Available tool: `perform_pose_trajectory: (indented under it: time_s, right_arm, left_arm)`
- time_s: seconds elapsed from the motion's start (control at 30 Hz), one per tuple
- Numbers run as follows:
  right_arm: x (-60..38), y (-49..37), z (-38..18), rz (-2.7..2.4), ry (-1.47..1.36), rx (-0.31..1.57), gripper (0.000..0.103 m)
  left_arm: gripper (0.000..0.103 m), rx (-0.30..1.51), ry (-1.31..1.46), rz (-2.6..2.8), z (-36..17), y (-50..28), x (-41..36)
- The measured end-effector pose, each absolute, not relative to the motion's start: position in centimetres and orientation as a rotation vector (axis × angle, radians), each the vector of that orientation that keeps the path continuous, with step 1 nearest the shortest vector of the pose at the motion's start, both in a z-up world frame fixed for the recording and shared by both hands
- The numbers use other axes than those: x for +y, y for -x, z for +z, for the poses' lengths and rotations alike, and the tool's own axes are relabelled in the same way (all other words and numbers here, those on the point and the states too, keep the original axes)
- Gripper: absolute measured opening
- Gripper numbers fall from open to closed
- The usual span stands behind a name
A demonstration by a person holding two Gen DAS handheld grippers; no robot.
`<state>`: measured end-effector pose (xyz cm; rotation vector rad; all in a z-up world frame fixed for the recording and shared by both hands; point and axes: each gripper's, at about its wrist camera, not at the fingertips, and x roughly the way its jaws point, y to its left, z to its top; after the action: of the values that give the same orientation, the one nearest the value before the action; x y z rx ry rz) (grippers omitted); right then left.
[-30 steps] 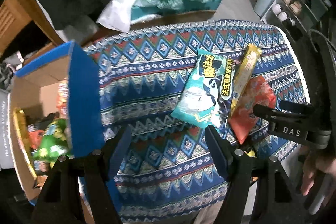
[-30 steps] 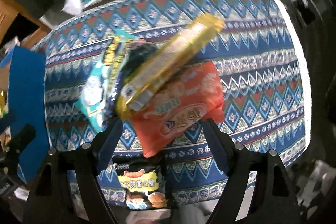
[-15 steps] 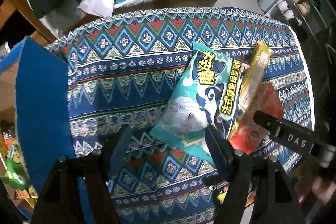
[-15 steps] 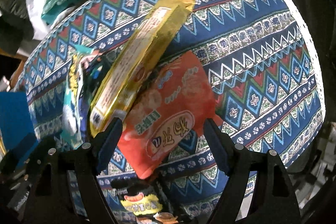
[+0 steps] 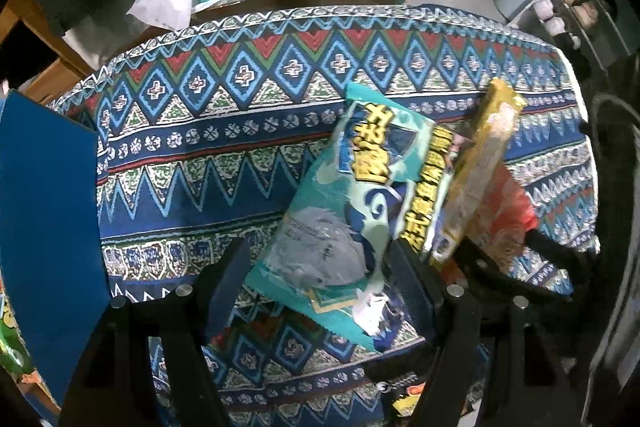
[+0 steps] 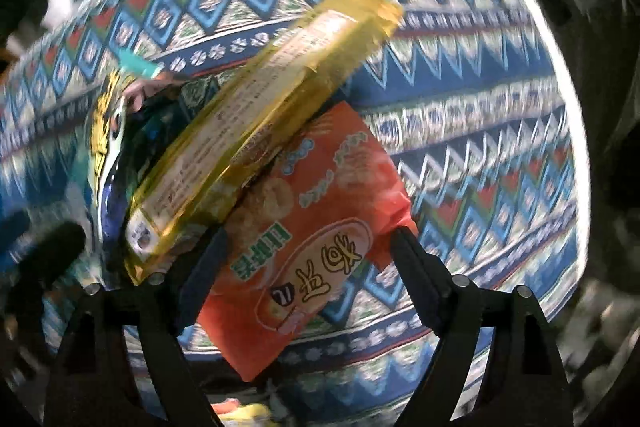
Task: Organize snacks
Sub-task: 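Move both tools to the table snacks and grasp the red-orange bag with the right tool, then grasp the teal bag with the left tool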
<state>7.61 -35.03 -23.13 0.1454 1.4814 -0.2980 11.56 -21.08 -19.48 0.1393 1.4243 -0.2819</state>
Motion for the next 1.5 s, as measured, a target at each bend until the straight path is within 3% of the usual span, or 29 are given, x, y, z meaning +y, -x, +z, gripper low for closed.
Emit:
perform_pose_trajectory:
  time_s: [0.5,0.83,1.2,1.23,1.3,1.5]
  right_arm:
    - [-38.1,-4.4,-24.3,-0.365,0.130,1.479,0.083]
    - [-45.2,-3.8,-25.1,-0.448,-0.410,1.427,0.083]
    - [-45.1,-6.3,-30.0,-0.387,-0.396,1.508,0.083]
    - [-44.7,-6.4,-30.5,-0.371,-0.379,1.523,0.082]
    - [-44.1,-6.5,-30.7,-0.343,-0.311,1.516,0.071]
    - [-44.5,-5.7,-29.6,-0.305,-0.275,1.514,0.060]
  left_arm:
    - [0.075,1.442,-0.136,-0.291,-20.9,-12.2,-23.0]
    - [0.079,1.426,-0.184,-0.288,-21.5,-11.9,-25.0]
    - [0.084,1.434,-0.204,-0.265,-23.9,-11.4,-24.9]
    - [0.084,1.433,-0.206,-0.267,-24.0,-11.3,-25.0]
    - [0.084,1.435,-0.207,-0.279,-24.3,-11.1,-24.9]
    - [0.084,1.434,-0.192,-0.329,-24.2,-10.9,-23.8]
